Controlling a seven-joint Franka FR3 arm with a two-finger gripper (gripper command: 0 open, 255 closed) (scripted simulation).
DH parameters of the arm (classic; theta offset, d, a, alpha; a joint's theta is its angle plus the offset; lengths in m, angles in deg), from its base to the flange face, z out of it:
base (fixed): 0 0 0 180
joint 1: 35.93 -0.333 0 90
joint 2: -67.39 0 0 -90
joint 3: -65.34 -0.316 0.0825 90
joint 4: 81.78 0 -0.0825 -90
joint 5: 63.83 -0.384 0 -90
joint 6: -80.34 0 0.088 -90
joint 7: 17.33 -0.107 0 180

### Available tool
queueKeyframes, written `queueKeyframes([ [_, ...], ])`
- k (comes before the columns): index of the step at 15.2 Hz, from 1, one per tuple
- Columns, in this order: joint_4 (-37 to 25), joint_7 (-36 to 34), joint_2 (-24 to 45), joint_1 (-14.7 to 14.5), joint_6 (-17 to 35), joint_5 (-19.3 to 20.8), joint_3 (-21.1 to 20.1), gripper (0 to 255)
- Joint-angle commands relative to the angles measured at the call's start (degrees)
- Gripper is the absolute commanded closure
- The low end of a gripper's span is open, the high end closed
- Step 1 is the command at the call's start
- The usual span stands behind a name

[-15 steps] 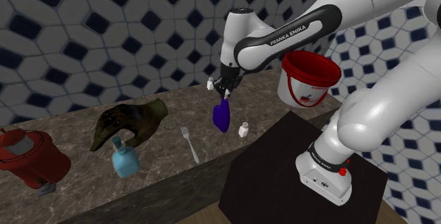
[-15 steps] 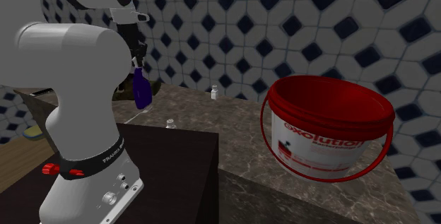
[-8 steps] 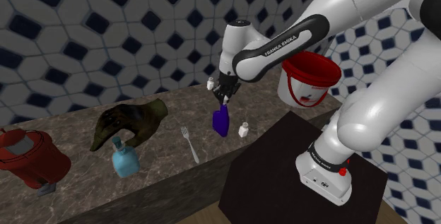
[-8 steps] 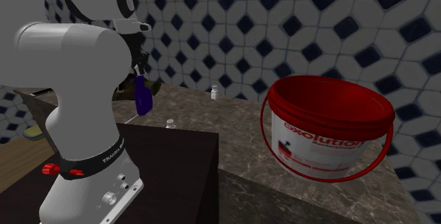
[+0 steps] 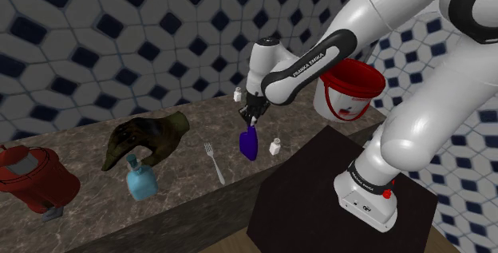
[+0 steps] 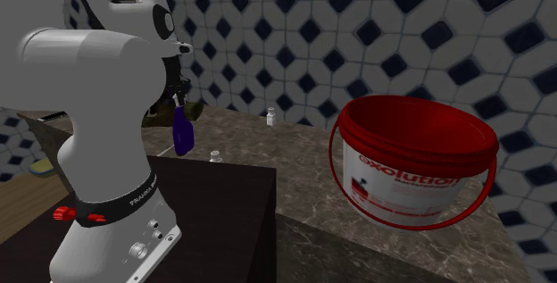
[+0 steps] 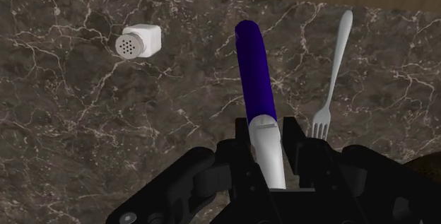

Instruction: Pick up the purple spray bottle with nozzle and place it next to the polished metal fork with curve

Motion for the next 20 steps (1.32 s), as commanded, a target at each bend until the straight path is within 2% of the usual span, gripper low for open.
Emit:
queueKeyframes([
  [1, 0.29, -0.51, 1.44, 0.06, 1.74, 0.64, 0.0, 255],
  [6, 0.62, -2.36, 6.16, 0.13, 6.65, 3.1, 0.32, 255],
  [14, 0.62, -2.36, 6.16, 0.1, 6.66, 3.1, 0.35, 255],
  [15, 0.62, -2.36, 6.16, 0.1, 6.66, 3.1, 0.35, 0],
  [20, 0.62, -2.36, 6.17, 0.1, 6.66, 3.1, 0.35, 0],
])
